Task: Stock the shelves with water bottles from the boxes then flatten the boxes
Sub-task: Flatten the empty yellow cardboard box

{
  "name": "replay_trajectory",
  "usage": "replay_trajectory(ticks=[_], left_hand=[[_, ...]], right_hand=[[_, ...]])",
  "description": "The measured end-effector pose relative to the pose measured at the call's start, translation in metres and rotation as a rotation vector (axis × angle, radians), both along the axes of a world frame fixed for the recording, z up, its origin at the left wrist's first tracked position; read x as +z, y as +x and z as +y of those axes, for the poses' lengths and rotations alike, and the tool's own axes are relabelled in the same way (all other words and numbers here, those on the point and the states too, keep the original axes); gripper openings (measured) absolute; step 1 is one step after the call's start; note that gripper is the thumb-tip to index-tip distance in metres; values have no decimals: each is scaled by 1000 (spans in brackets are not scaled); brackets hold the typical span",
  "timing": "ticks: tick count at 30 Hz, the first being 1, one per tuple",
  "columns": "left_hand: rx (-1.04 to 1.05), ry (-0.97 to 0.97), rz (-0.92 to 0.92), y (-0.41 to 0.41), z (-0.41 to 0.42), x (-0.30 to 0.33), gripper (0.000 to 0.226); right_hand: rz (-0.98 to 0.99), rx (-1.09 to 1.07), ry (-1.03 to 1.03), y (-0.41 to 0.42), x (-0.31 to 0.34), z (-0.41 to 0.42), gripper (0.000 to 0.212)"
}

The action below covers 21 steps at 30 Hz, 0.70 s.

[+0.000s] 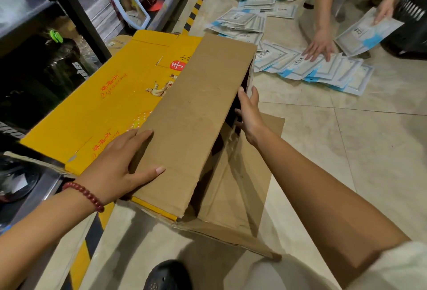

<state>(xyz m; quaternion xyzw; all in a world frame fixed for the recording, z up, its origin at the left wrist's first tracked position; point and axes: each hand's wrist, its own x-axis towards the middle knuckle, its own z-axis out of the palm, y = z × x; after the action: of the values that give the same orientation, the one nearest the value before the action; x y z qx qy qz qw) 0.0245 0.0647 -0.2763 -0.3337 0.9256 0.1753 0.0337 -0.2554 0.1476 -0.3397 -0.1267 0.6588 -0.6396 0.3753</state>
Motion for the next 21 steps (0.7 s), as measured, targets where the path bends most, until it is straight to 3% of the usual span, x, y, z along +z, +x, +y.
replay_trajectory(ticks=[6, 10, 17, 21], left_hand=[[60, 27, 155, 1, 8, 15, 96], [45, 52, 241, 12, 8, 18, 77], [37, 304, 635, 21, 16, 40, 70], [-35, 492, 676, 1, 36, 71, 85]], right_hand=[[184, -266, 9, -33, -8, 17, 75], [219, -318, 60, -78, -15, 34, 83], [226, -124, 175, -59, -25, 66, 87], [99, -37, 152, -21, -2, 86, 59]])
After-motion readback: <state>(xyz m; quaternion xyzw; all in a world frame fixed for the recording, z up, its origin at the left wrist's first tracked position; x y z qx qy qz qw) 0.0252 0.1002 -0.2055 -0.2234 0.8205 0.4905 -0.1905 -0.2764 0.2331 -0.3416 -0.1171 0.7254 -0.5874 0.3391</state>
